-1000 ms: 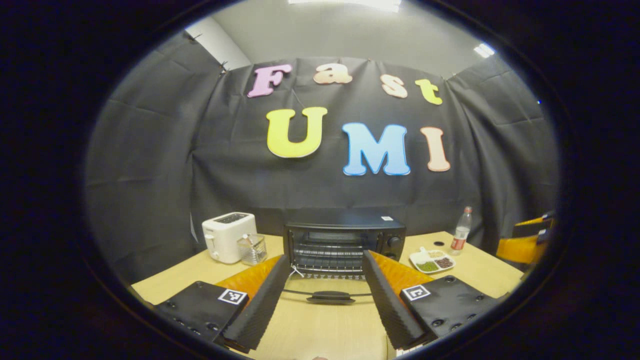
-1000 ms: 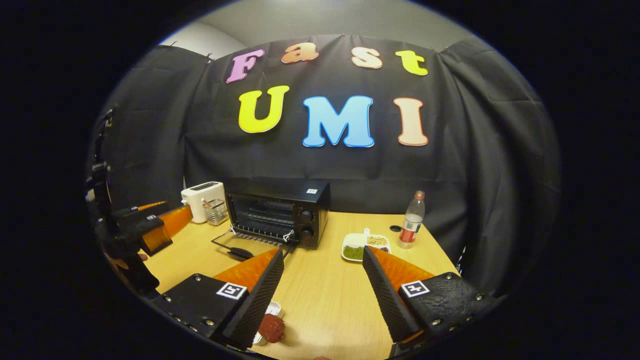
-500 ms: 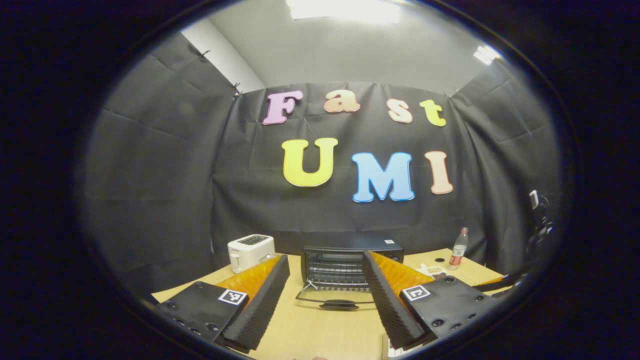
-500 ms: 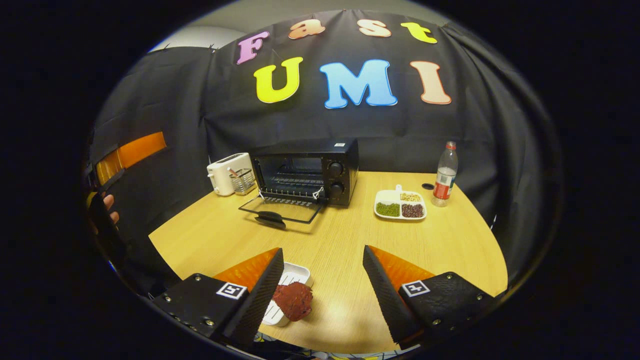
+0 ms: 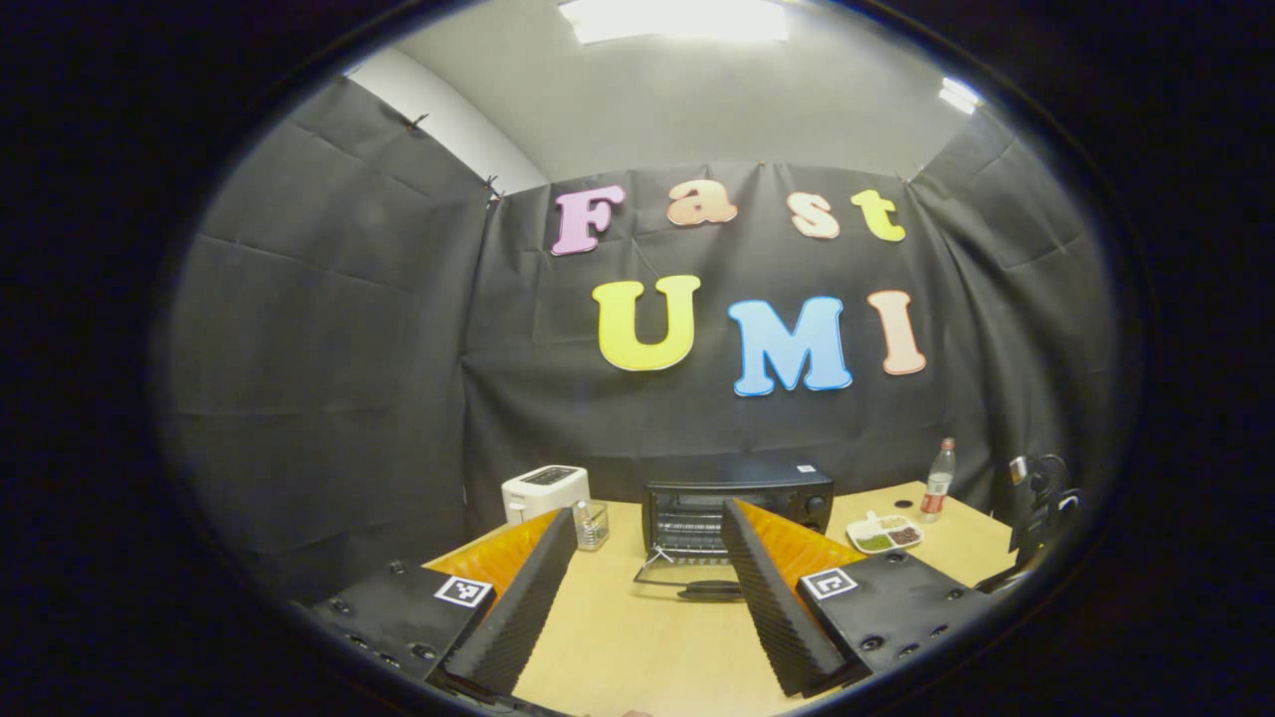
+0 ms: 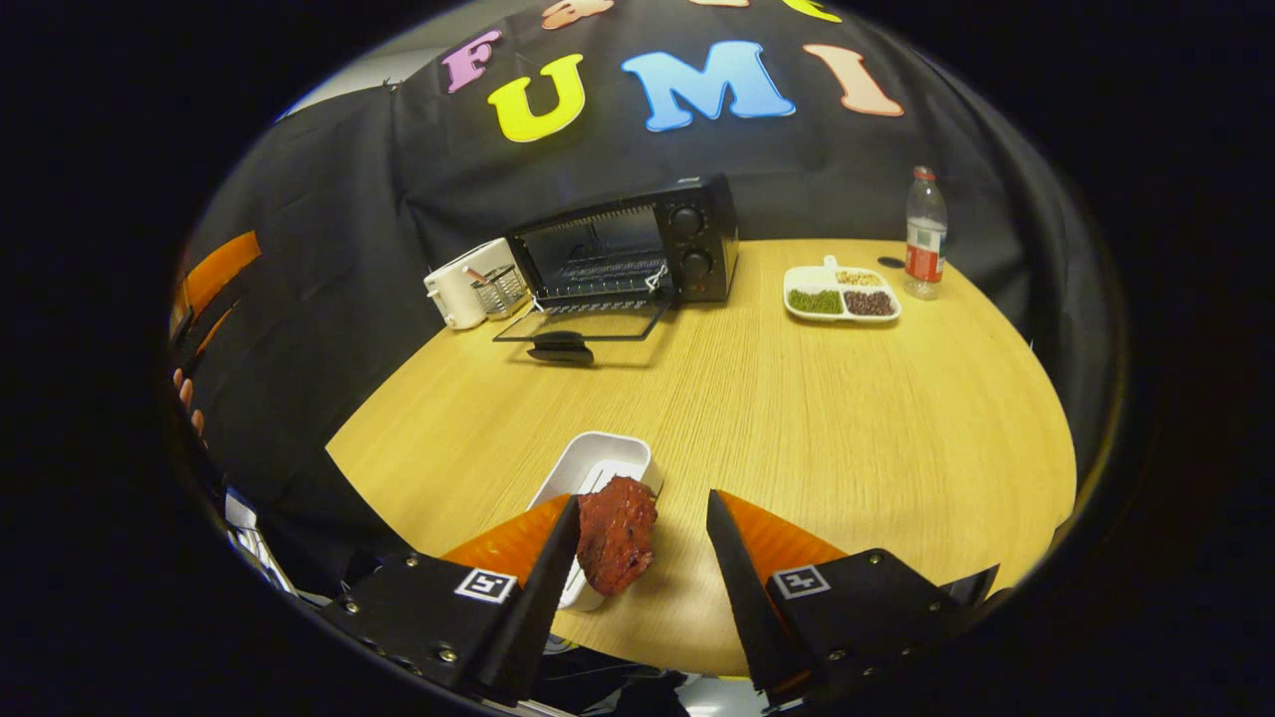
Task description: Open the electric oven with the left hand, put the food in, and close the electric oven.
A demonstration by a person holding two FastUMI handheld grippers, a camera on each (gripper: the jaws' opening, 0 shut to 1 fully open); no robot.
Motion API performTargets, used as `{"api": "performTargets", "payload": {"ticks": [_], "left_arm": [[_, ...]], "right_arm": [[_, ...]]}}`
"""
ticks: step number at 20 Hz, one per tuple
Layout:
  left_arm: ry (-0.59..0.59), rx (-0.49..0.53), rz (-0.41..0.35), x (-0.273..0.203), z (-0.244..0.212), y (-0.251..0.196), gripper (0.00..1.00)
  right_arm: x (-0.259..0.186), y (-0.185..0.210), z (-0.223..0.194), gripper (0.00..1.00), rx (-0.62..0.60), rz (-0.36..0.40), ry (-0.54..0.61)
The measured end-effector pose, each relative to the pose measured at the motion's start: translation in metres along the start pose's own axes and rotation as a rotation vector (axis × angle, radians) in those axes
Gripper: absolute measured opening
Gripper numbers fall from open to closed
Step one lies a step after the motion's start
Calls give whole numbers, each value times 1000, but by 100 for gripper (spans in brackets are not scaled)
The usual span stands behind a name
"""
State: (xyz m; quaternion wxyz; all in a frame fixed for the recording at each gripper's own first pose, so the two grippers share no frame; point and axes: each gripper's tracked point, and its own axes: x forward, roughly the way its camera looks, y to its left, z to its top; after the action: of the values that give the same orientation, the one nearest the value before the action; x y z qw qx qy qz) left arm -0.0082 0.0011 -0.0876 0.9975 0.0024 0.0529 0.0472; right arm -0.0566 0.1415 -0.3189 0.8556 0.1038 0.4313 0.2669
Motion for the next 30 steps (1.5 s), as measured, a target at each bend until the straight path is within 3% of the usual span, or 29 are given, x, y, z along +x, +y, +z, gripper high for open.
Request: {"api": "performTargets", "payload": {"ticks": [5, 6, 8, 9, 10, 17, 18, 19, 23, 30], "left_arm": [[11, 5, 32, -10, -4, 7, 100], [13, 7, 36, -11, -6, 8, 100], [13, 6, 43, -12, -5, 9, 100], [13, 5, 46, -14, -4, 9, 100], [8, 6, 51, -13, -2, 10, 100], [-30, -1, 29, 7, 6, 7, 100], [-29, -9, 20, 14, 5, 7, 100], [-27, -17, 10, 21, 3, 6, 97], [-35, -32, -25, 52, 4, 8, 100], [-33, -51, -76, 106, 1, 21, 100]], "right_arm": [[5, 12, -9, 78, 152, 92, 63], [8, 15, -11, 40, 165, 100, 75], [3, 14, -14, 37, 180, 122, 103], [18, 17, -8, 27, 204, 125, 88], [6, 20, -10, 13, 205, 133, 99], [-8, 40, 27, 13, 146, 182, 33], [-5, 35, 37, 13, 148, 155, 6], [-6, 34, 43, 6, 144, 149, -2], [-5, 40, 77, 6, 188, 124, -48], [22, 66, 164, 6, 290, 154, -206]]}}
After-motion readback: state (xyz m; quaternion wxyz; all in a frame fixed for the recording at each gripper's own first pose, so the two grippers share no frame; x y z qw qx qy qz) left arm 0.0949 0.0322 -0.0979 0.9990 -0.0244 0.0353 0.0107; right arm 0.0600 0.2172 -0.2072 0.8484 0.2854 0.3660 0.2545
